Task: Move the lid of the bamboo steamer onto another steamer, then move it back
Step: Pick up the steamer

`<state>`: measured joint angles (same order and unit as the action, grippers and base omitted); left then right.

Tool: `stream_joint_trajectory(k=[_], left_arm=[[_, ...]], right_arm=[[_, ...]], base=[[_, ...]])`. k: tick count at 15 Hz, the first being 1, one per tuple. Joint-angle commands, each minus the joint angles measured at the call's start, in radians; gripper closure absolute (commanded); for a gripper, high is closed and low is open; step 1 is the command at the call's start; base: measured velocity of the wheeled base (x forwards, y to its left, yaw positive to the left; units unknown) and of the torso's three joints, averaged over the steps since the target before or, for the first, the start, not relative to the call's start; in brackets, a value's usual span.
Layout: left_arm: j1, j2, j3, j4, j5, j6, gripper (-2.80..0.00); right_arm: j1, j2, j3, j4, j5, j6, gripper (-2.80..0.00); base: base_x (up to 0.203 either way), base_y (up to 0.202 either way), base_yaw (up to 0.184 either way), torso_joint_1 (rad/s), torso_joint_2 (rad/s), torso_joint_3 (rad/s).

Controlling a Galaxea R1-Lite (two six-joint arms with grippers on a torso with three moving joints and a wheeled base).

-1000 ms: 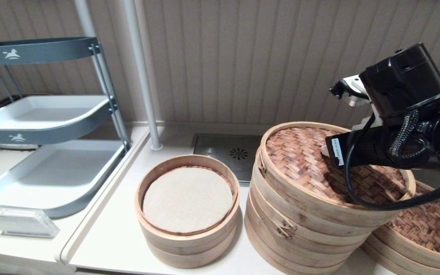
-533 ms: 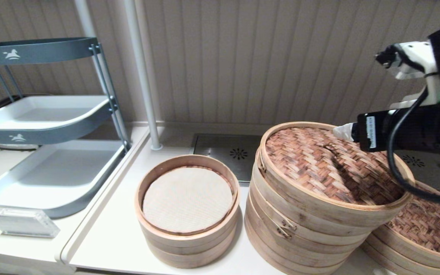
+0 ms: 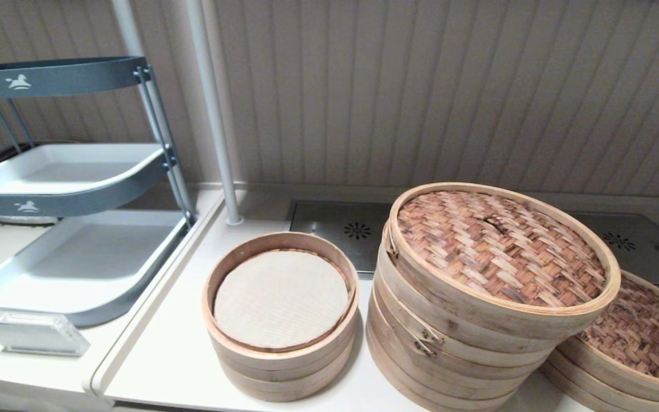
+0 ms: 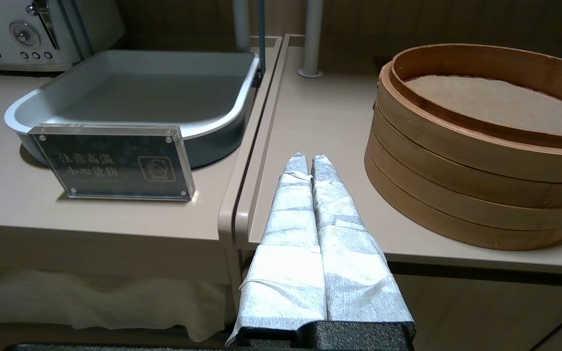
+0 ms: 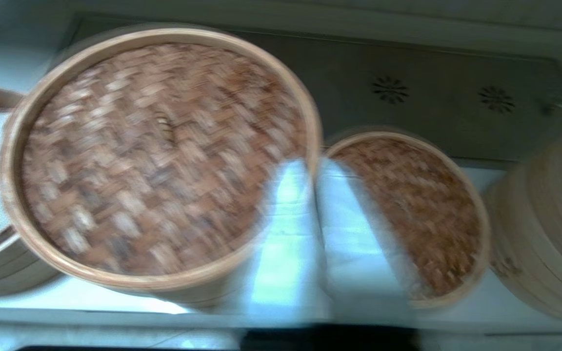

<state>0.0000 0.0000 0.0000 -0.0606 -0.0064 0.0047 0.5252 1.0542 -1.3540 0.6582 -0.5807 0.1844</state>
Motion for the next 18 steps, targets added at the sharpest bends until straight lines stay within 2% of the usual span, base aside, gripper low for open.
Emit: stream_joint_trajectory(k=[1, 4, 8, 11, 13, 16, 18], left_arm=[[0.000, -0.002, 0.025, -0.001, -0.001, 0.000, 0.00], [0.000, -0.002, 0.025, -0.001, -0.001, 0.000, 0.00], [0.000, -0.002, 0.025, -0.001, 0.000, 0.000, 0.00], [0.000, -0.002, 0.025, -0.001, -0.001, 0.000, 0.00], [0.000, -0.002, 0.025, -0.001, -0.001, 0.000, 0.00], [0.002, -0.002, 0.025, -0.001, -0.001, 0.000, 0.00], [0.000, -0.002, 0.025, -0.001, -0.001, 0.000, 0.00]], right_arm=[[-0.075, -0.139, 0.027, 0.015, -0.005, 0.004, 0.00], [-0.193, -0.279, 0.082, 0.069, -0.003, 0.001, 0.00], [-0.230, -0.507, 0.267, 0.094, 0.028, -0.002, 0.00], [-0.241, -0.648, 0.471, 0.053, 0.119, -0.017, 0.00], [-0.247, -0.725, 0.675, -0.090, 0.152, -0.064, 0.00], [-0.247, -0.767, 0.934, -0.400, 0.187, -0.121, 0.00], [-0.243, -0.776, 1.055, -0.501, 0.216, -0.136, 0.00]], base=[[0.000, 0.000, 0.000, 0.000, 0.00, 0.000], [0.000, 0.000, 0.000, 0.000, 0.00, 0.000], [0.000, 0.000, 0.000, 0.000, 0.00, 0.000], [0.000, 0.000, 0.000, 0.000, 0.00, 0.000], [0.000, 0.000, 0.000, 0.000, 0.00, 0.000], [0.000, 0.000, 0.000, 0.000, 0.00, 0.000], [0.000, 0.000, 0.000, 0.000, 0.00, 0.000]])
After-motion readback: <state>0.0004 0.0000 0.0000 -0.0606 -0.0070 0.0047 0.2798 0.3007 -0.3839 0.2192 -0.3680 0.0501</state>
